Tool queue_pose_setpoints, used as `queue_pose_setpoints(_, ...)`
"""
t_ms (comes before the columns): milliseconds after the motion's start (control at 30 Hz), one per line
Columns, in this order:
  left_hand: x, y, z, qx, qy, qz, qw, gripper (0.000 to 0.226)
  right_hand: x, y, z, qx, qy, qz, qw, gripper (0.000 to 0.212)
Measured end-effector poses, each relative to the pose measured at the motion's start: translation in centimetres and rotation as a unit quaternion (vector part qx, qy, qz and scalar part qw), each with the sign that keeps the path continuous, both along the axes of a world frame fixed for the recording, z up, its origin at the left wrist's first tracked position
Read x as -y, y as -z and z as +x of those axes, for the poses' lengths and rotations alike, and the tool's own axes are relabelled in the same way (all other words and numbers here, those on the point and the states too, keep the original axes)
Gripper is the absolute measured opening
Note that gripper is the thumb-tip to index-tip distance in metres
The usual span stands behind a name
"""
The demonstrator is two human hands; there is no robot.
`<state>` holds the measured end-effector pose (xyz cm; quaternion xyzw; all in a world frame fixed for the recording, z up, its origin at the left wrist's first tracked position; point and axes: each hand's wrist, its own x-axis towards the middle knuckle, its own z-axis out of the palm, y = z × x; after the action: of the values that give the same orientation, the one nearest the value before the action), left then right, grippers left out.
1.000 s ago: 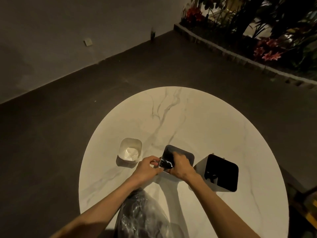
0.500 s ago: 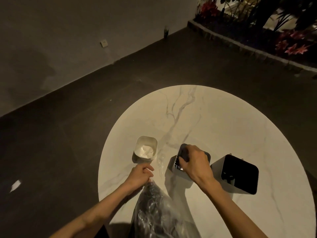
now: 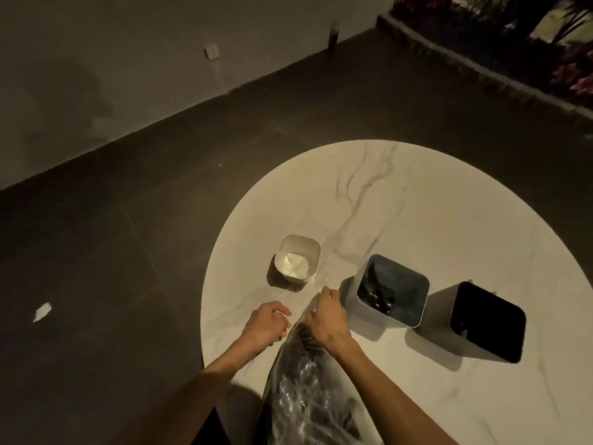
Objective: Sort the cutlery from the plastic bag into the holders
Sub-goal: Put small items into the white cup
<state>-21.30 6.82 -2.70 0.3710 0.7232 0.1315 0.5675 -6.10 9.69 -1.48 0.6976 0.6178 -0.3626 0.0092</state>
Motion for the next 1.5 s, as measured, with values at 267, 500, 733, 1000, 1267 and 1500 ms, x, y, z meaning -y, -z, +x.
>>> queue_pose_setpoints(267,0.3,2.9,-0.3,0.039,0.004,0.006,0.999,0.023,-1.2,4.2,-0.9,0.025,0.111,0.019,0.993,0.038)
queue_pose_setpoints(500,0.5,2.7,-1.3,0.032,0.007,0.01,0.999,0.021,-1.8,5.0,-1.2,0.029,0.127,-0.031,0.991,0.019)
queue_pose_setpoints(733,-1.0,-0.6,-1.6,0.04,0.008,0.065,0.997,0.018,0.1,-0.7,-0.1,0.002,0.094,0.032,0.995,0.019)
queue_pose_setpoints(1000,-6.4,-8.4,-1.2,0.173,-0.054,0.161,0.97,0.017,-1.6,-7.9,0.1,-0.172,0.096,0.127,0.972,0.02)
queue_pose_setpoints(1267,-10.7,-9.0,-1.9,0.111,0.006,0.225,0.968,0.019,-5.6,-8.9,-1.0,-0.219,0.029,0.143,0.965,0.017)
queue_pose_setpoints(1500,-12.0,-7.3,-2.5,-0.026,0.05,0.255,0.965,0.005,-6.0,-7.3,0.1,-0.176,0.068,0.126,0.974,0.021)
